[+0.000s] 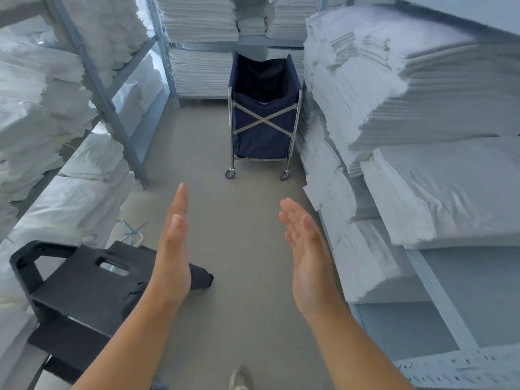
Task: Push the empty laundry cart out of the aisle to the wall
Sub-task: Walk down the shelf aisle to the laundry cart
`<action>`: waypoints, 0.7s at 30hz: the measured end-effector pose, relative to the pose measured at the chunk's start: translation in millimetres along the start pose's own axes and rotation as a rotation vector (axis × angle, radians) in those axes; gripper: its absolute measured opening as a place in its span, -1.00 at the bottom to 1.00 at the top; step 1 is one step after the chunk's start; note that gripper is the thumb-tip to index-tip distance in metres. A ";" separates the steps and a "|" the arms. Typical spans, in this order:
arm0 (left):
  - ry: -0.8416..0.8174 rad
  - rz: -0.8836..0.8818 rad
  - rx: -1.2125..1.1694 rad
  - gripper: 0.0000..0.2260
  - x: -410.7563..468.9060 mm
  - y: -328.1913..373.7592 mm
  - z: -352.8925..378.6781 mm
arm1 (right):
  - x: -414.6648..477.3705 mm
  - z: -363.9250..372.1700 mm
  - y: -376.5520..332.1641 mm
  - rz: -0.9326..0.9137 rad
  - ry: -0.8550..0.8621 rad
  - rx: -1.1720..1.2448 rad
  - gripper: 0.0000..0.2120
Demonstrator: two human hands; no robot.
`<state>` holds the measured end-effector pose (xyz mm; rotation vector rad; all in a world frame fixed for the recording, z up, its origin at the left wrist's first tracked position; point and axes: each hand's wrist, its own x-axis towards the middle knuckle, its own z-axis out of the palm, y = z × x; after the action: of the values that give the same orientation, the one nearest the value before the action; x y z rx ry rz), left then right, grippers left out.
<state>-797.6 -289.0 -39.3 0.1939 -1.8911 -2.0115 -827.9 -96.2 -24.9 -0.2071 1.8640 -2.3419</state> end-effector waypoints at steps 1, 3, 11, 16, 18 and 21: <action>0.004 -0.005 -0.004 -0.49 12.6 -1.0 -2.7 | 12.8 6.2 0.5 0.003 -0.006 -0.009 -0.37; 0.002 -0.015 -0.009 -0.48 35.8 -2.7 -8.0 | 36.2 17.2 1.7 0.001 -0.005 -0.020 -0.38; -0.028 -0.015 -0.032 -0.37 96.6 -8.1 -18.5 | 98.0 43.4 3.8 0.001 0.013 -0.028 -0.41; -0.027 -0.003 -0.024 -0.30 122.3 -11.3 -20.9 | 126.6 48.9 7.2 0.000 -0.005 -0.022 -0.39; -0.017 -0.002 -0.015 -0.29 133.7 -13.8 -21.6 | 140.6 50.9 9.4 0.003 -0.008 -0.012 -0.41; 0.003 -0.004 0.017 -0.33 155.4 -18.6 -20.0 | 166.3 52.2 12.7 0.015 -0.019 0.004 -0.42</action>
<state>-937.1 -362.8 -35.9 0.2050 -1.9077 -1.9971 -980.5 -181.4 -22.4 -0.2130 1.8458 -2.3258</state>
